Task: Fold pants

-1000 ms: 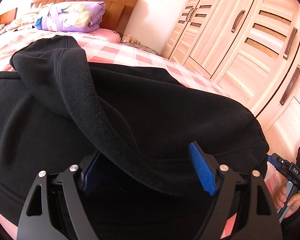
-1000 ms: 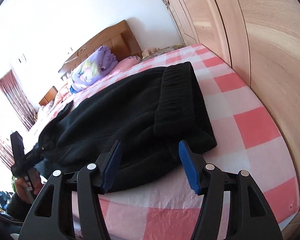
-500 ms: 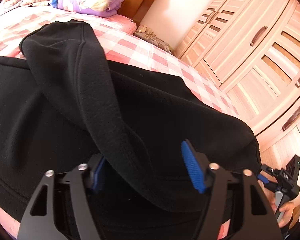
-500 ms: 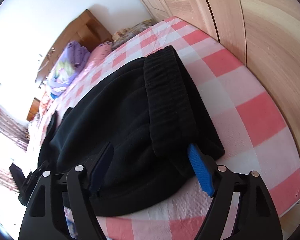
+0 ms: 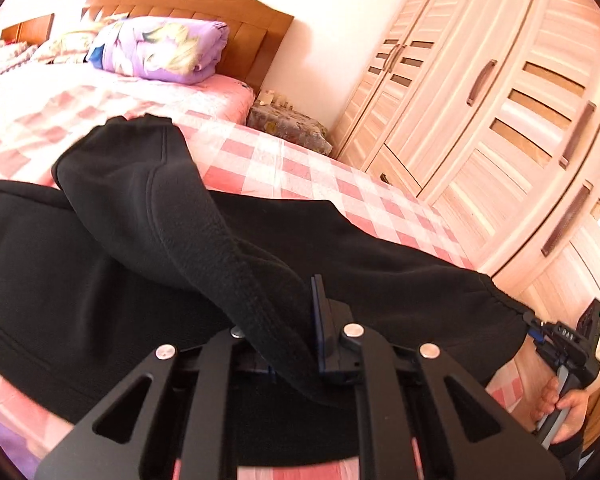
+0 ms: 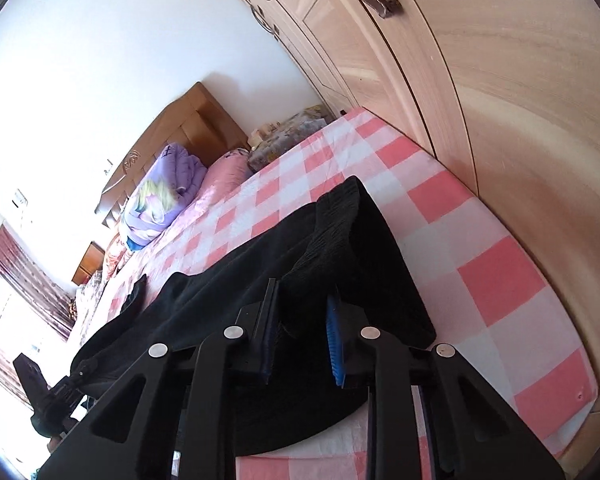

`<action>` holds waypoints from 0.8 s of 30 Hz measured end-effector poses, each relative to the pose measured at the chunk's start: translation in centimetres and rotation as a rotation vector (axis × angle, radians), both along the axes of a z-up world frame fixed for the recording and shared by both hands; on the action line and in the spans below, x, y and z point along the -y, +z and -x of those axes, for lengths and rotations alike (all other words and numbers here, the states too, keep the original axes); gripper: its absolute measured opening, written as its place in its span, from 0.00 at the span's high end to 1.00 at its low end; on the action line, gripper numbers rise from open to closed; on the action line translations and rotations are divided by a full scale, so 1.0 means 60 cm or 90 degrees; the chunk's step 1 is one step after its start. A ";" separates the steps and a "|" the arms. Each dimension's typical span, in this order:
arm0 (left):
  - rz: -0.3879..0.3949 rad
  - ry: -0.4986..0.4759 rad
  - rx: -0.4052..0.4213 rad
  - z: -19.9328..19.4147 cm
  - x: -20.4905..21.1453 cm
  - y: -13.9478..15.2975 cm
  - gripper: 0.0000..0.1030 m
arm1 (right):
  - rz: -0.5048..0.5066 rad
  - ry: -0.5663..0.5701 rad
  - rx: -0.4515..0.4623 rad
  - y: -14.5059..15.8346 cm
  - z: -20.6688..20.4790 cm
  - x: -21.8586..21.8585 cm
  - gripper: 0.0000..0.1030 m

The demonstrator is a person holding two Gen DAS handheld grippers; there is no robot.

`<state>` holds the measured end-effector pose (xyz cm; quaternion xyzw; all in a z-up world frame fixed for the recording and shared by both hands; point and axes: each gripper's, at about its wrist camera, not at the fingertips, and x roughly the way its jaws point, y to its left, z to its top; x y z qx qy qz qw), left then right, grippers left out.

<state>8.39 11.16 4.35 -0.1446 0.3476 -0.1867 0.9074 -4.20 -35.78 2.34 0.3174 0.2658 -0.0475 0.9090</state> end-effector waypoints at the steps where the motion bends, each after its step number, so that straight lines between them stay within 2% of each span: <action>1: -0.006 -0.003 -0.005 0.010 -0.001 -0.002 0.88 | 0.006 0.003 -0.009 -0.003 0.002 0.000 0.78; 2: -0.011 -0.004 -0.012 0.018 -0.001 -0.007 0.88 | 0.018 0.005 -0.026 -0.013 0.005 -0.001 0.78; 6: -0.061 -0.004 -0.068 0.045 0.010 -0.081 0.88 | 0.034 0.006 -0.092 -0.075 0.005 -0.003 0.78; 8: -0.076 0.002 -0.097 0.045 0.012 -0.121 0.88 | 0.037 0.008 -0.084 -0.082 0.012 -0.003 0.79; 12: -0.095 -0.002 -0.068 0.046 0.009 -0.116 0.87 | 0.047 0.017 -0.075 -0.066 0.012 -0.009 0.79; 16: -0.086 0.006 -0.055 0.050 0.005 -0.109 0.87 | 0.067 0.022 -0.074 -0.062 0.012 -0.016 0.79; 19: -0.119 -0.001 -0.060 0.047 0.015 -0.118 0.87 | 0.073 0.021 -0.094 -0.075 0.009 -0.014 0.79; 22: -0.118 -0.001 -0.065 0.047 0.019 -0.123 0.86 | 0.065 0.020 -0.096 -0.077 0.013 -0.009 0.78; 24: -0.111 0.001 -0.068 0.046 0.014 -0.125 0.83 | 0.061 0.015 -0.103 -0.076 0.012 -0.006 0.72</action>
